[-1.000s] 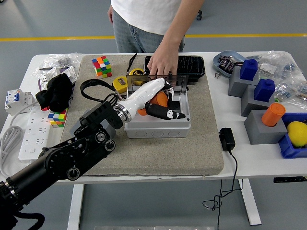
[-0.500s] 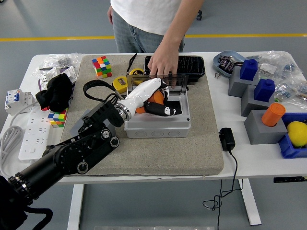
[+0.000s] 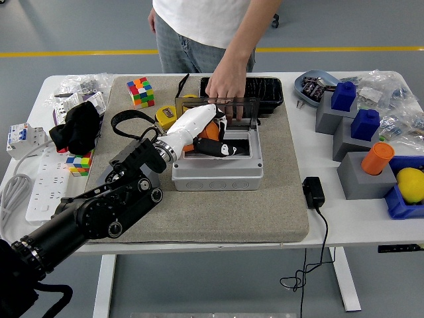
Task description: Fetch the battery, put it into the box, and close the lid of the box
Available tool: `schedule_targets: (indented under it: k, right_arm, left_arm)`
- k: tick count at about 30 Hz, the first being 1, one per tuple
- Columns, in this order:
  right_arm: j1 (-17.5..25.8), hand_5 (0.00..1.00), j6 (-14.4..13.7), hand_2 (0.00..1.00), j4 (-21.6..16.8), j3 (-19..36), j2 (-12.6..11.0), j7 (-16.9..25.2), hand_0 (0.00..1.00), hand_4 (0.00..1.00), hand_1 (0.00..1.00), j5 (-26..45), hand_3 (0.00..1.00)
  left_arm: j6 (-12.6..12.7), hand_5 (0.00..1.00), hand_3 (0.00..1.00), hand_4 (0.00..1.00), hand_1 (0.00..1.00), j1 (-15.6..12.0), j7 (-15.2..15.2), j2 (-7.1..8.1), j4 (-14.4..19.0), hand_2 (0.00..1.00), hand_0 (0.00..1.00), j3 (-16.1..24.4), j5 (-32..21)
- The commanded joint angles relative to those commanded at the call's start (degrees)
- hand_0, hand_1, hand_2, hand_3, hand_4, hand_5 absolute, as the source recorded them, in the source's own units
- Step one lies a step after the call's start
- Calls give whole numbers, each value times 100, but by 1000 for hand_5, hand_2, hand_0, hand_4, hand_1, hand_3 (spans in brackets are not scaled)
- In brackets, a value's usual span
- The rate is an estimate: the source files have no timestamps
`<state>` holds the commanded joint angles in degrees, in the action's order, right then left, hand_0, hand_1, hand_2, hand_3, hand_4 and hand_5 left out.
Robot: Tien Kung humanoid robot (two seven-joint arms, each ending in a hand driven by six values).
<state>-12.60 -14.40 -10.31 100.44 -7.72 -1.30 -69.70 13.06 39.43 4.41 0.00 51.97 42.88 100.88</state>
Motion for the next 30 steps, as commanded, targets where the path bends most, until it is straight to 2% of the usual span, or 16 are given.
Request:
schedule_targets:
  k: [7, 14, 20, 22, 27, 28, 30]
  right_arm:
    - [-21, 998, -7, 760, 0, -29, 2, 9, 829, 998, 789, 30, 802]
    - [-61, 998, -12, 760, 0, -95, -5, 13, 828, 998, 790, 76, 802]
    - [-39, 998, -5, 760, 0, -46, -17, -18, 831, 998, 789, 33, 802]
    - [-34, 998, -5, 761, 0, -41, -14, -18, 828, 998, 789, 31, 802]
    - [-44, 998, -13, 761, 0, -85, -4, 4, 828, 998, 789, 84, 802]
    - [-48, 998, -16, 761, 0, -97, -4, 9, 828, 998, 789, 97, 803]
    - [-52, 998, -18, 761, 0, -103, -4, 10, 828, 998, 789, 104, 803]
  left_arm:
    - [0, 448, 32, 998, 2, 57, 84, 0, 245, 28, 28, -46, -404]
    - [-61, 452, 31, 998, 2, 289, 217, 0, 10, 28, 28, -297, -772]
    - [-180, 439, 47, 998, 2, 291, 278, 0, -12, 50, 38, -386, -1036]
    - [-194, 471, 81, 998, 20, 280, 279, 0, 1, 85, 55, -383, -1049]
    - [-219, 471, 81, 998, 20, 248, 292, 0, 83, 85, 55, -393, -1073]
    - [-226, 481, 121, 998, 61, 250, 300, 0, 90, 116, 73, -385, -1071]
    - [-237, 481, 121, 998, 61, 253, 323, 0, 101, 116, 73, -381, -1095]
